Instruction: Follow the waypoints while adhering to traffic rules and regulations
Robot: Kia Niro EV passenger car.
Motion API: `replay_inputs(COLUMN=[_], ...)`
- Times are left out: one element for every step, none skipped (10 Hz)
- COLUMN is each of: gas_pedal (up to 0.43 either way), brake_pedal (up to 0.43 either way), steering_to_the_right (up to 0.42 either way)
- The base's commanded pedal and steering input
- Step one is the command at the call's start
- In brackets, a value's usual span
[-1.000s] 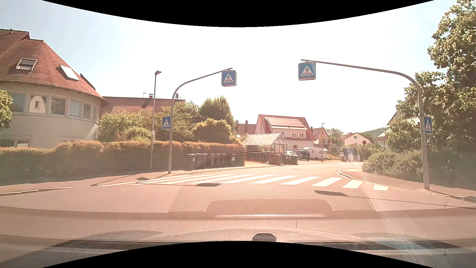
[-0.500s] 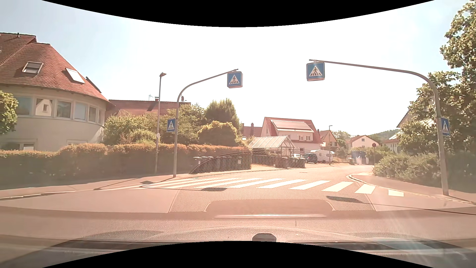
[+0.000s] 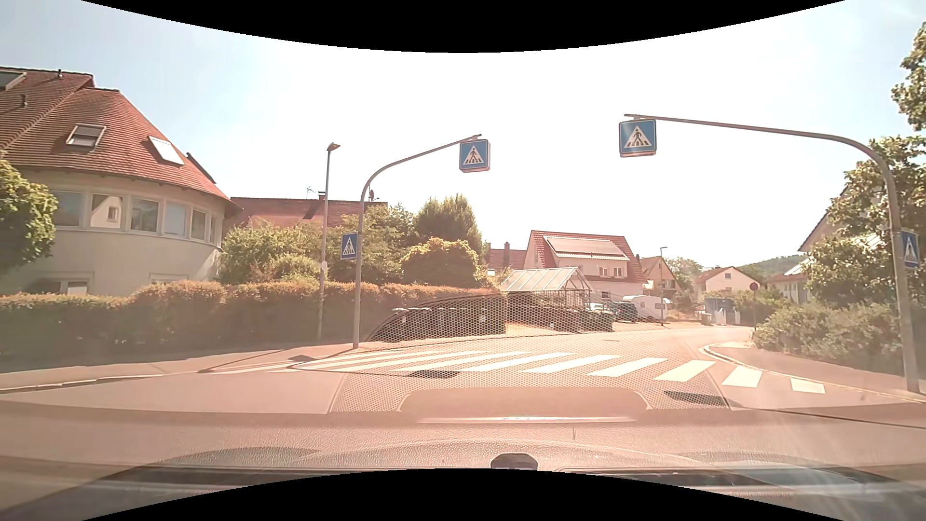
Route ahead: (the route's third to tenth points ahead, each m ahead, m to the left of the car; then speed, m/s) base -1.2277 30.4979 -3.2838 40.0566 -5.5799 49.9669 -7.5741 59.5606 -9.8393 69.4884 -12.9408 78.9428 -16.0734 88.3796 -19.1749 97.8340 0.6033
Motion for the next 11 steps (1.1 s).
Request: replay_inputs(gas_pedal=[0.189,0.189,0.189,0.177,0.177,0.177,0.177,0.189,0.209,0.26,0.26], brake_pedal=[0.0,0.0,0.0,0.0,0.0,0.0,0.0,0.0,0.0,0.0,0.0], steering_to_the_right=[-0.661,-0.687,-0.704,-0.723,-0.741,-0.756,-0.771,-0.789,-0.798,-0.805,-0.82])
